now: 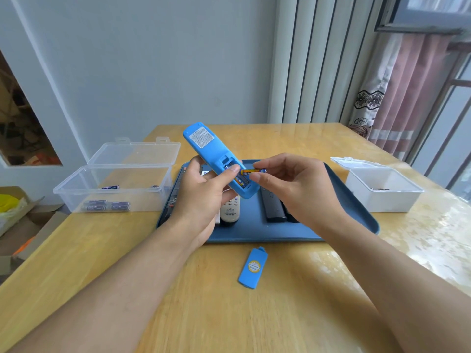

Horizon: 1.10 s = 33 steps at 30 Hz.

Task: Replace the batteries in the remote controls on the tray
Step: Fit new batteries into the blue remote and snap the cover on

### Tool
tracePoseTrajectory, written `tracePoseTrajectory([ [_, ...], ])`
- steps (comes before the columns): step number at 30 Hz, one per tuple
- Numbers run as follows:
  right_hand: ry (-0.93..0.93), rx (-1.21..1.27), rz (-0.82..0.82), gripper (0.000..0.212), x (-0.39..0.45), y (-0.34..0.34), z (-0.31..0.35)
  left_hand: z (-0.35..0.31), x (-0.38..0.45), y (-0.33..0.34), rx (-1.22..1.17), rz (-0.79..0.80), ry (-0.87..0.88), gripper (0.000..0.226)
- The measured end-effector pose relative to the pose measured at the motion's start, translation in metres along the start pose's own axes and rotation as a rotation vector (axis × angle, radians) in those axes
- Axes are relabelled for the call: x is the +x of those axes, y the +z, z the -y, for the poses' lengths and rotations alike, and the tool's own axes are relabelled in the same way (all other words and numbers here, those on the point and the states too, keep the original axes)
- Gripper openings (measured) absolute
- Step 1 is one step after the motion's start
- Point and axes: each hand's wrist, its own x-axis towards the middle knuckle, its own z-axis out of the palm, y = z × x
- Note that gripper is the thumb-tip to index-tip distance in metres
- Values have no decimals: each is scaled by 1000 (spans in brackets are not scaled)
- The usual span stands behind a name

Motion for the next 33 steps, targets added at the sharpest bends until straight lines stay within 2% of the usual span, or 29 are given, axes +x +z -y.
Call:
tracePoseTrajectory([
  [7, -3, -36, -9, 15, -3, 5, -5, 4, -2, -1, 7, 22, 32, 46],
  [10, -20, -107, -14, 18, -4, 6, -7, 4, -2, -1, 19, 22, 36, 43],
  [15, -162, -335, 27, 18, -2, 8, -11, 3, 0, -2, 36, 6, 16, 29],
  [19, 8, -219, 39, 11, -1, 5, -6, -1, 1, -5, 84, 48, -11, 24],
  [23, 206, -47, 108, 28, 0, 3, 0, -4, 1, -7, 151, 114, -4, 22],
  [26, 381, 8, 175, 30, -1, 2, 3, -3, 0, -8, 199, 156, -13, 21],
  [29, 428, 66, 165, 30, -1, 3, 4, -2, -1, -6, 193, 194, -14, 22],
  [33, 397, 76, 133, 31, -1, 2, 6, 0, -1, -6, 192, 235, 12, 25],
])
